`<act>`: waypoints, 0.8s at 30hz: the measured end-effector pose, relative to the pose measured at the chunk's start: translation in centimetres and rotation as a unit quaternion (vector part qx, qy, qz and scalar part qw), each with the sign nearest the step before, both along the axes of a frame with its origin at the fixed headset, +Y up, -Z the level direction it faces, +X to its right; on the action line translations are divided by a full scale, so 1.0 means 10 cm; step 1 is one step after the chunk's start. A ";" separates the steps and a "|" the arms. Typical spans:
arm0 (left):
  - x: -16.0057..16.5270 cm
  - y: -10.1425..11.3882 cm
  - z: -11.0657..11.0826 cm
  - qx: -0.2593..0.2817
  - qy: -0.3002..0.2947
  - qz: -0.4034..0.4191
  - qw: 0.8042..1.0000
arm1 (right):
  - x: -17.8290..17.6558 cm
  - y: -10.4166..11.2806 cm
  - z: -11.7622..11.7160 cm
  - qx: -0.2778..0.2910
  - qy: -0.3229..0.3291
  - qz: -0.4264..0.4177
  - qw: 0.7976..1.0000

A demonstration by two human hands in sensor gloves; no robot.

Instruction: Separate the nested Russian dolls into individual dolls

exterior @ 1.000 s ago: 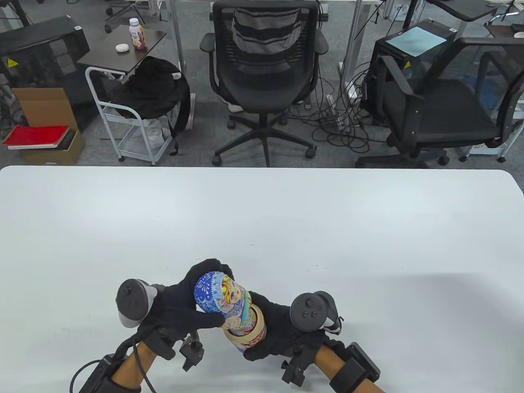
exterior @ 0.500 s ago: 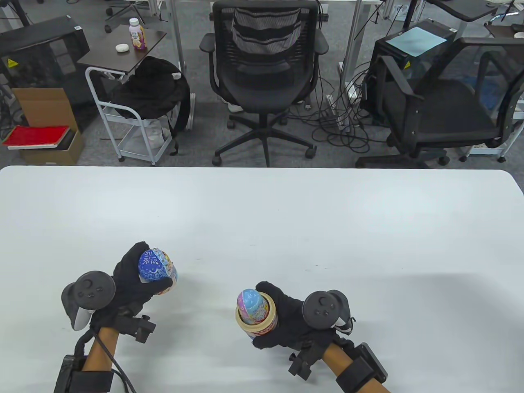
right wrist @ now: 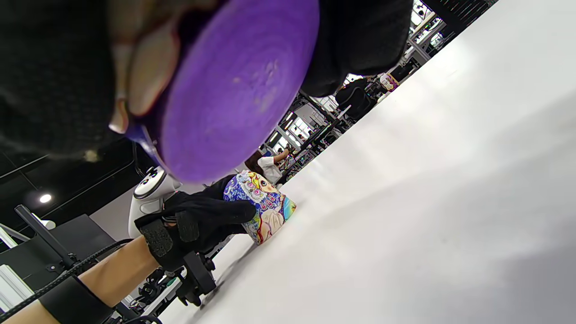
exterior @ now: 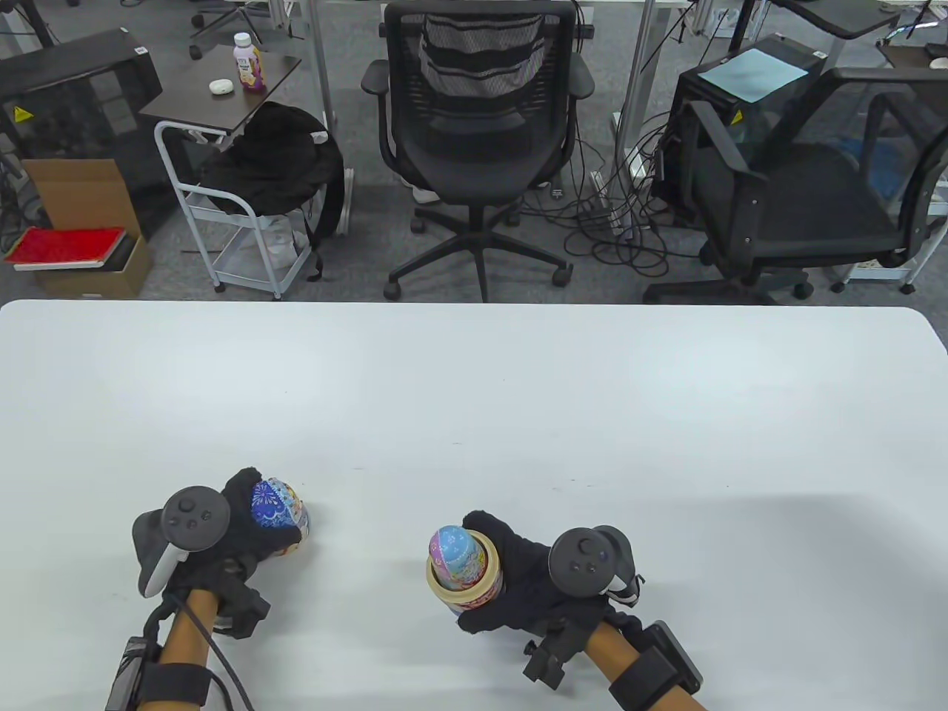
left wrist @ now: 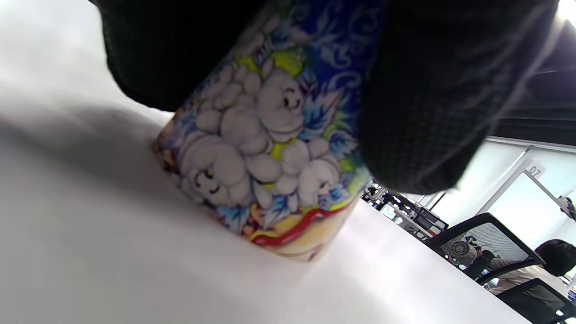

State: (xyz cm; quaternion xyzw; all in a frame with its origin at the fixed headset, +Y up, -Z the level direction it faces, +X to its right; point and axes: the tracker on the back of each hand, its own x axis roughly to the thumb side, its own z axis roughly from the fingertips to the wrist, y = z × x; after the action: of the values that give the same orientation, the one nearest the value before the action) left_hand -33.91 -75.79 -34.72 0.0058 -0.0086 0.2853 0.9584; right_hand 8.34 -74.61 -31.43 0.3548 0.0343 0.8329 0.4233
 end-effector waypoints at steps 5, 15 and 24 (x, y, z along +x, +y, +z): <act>0.03 0.11 0.02 -0.011 -0.032 -0.015 0.999 | 0.00 0.00 0.00 0.000 0.000 0.004 1.000; 1.30 0.79 0.49 0.164 -0.302 0.110 0.933 | -0.09 -0.07 0.00 -0.004 -0.002 0.036 0.999; 1.80 0.65 0.61 0.175 -0.343 0.092 0.918 | -0.14 -0.06 0.05 0.005 0.010 0.051 0.999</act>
State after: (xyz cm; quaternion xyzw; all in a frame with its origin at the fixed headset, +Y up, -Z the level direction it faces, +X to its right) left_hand -15.95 -69.33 -28.60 0.0759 -0.3859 0.3506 0.8499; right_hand 6.93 -75.24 -30.90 0.3631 0.0525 0.8499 0.3782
